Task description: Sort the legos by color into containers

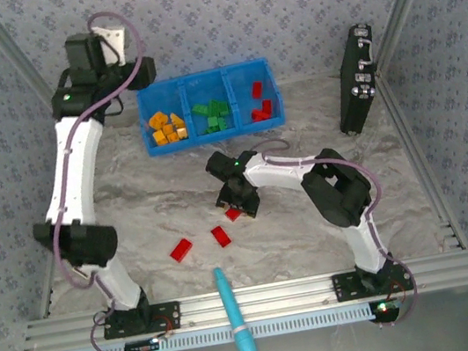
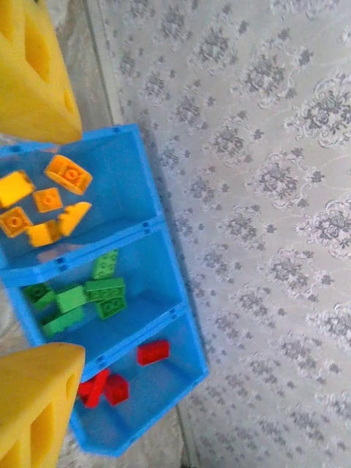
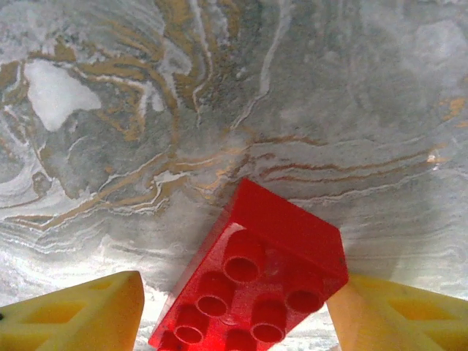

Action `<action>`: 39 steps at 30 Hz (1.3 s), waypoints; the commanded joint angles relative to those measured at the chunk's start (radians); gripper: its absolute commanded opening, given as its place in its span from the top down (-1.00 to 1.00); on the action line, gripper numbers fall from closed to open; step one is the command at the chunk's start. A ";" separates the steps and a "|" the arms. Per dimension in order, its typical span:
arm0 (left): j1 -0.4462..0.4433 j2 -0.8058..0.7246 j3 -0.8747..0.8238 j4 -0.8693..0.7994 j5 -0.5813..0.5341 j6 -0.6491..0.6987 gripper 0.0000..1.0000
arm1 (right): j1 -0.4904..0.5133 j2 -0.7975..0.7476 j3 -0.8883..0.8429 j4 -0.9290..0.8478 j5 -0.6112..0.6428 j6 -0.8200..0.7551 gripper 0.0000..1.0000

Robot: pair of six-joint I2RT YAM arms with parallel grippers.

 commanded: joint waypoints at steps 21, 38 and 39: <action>-0.213 -1.037 -1.518 -0.166 0.056 -0.878 -0.50 | -0.190 -0.154 0.220 -0.176 0.153 -0.805 0.59; -0.391 -0.805 -1.673 0.123 -0.170 -1.177 -0.89 | -0.458 0.213 0.672 0.030 0.244 -1.157 0.52; -0.390 -0.776 -1.668 0.147 -0.172 -1.178 -0.89 | -0.466 0.232 0.682 0.043 0.235 -1.160 0.52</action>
